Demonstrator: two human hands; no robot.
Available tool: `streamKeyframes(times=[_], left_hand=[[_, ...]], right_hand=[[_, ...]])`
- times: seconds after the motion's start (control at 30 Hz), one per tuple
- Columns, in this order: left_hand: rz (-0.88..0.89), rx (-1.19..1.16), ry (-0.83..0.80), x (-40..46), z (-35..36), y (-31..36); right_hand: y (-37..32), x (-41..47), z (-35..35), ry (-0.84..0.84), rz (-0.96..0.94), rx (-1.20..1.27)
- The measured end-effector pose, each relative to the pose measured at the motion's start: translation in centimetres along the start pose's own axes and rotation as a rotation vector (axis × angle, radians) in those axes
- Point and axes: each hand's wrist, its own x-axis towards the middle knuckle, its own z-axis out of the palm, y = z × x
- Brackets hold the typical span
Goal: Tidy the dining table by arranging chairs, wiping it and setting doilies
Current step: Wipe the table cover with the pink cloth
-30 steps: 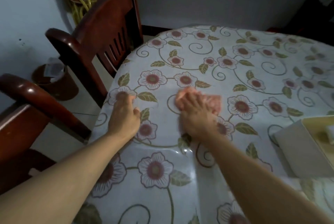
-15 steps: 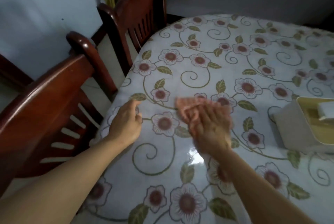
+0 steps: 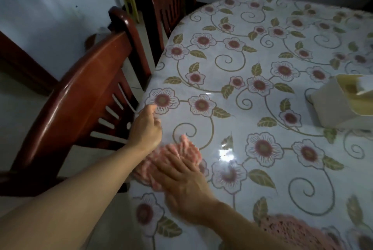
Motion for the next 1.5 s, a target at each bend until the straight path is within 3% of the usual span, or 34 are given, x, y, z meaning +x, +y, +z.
streamKeyframes(times=[0.07,0.2,0.3,0.37,0.53,0.63,0.67,0.77,0.83,0.9,0.97,1.13,1.3,1.5], left_hand=[[0.004,0.012,-0.058,-1.2,-0.6,-0.8],[0.037,0.009,-0.143,-3.8,-1.9,-2.8],[0.051,0.005,-0.177,-5.2,-2.4,-3.7],[0.055,0.024,-0.179,-5.9,-2.4,-3.8],[0.087,0.036,-0.190,-8.3,-1.5,-3.7],[0.128,0.058,-0.224,-9.9,-0.9,-3.7],[0.138,0.060,-0.234,-10.3,-0.8,-3.7],[0.156,0.067,-0.271,-11.6,-0.3,-3.6],[0.152,0.074,-0.283,-12.4,0.1,-3.4],[0.147,0.063,-0.282,-13.4,0.5,-3.2],[0.158,0.052,-0.257,-14.6,1.1,-3.1],[0.168,0.090,-0.232,-18.5,2.4,-2.2],[0.152,0.086,-0.286,-23.8,4.2,-0.9],[0.170,0.155,-0.329,-30.2,7.3,2.0]], right_hand=[[1.9,-2.3,-0.8,0.065,0.078,-0.019],[8.3,-3.4,-2.8,0.121,0.658,-0.154],[7.1,-2.0,-2.6,0.123,0.866,-0.082],[3.4,-1.2,-2.1,0.116,0.767,-0.027],[-7.2,-4.9,0.6,0.030,0.265,0.051],[-8.1,-8.6,0.9,0.020,0.092,0.103],[-6.8,-9.2,0.5,0.057,0.132,0.054],[-1.1,-10.4,-1.2,0.124,0.665,-0.075],[1.7,-10.7,-1.7,0.078,0.881,-0.025],[0.9,-10.1,-0.7,0.016,0.834,-0.080],[-3.0,-9.4,1.0,-0.022,0.657,-0.138],[-12.8,-12.3,3.4,0.035,0.404,-0.056],[-13.7,-19.4,4.4,0.034,0.362,-0.071],[-13.7,-30.9,4.0,0.190,0.403,0.023]])
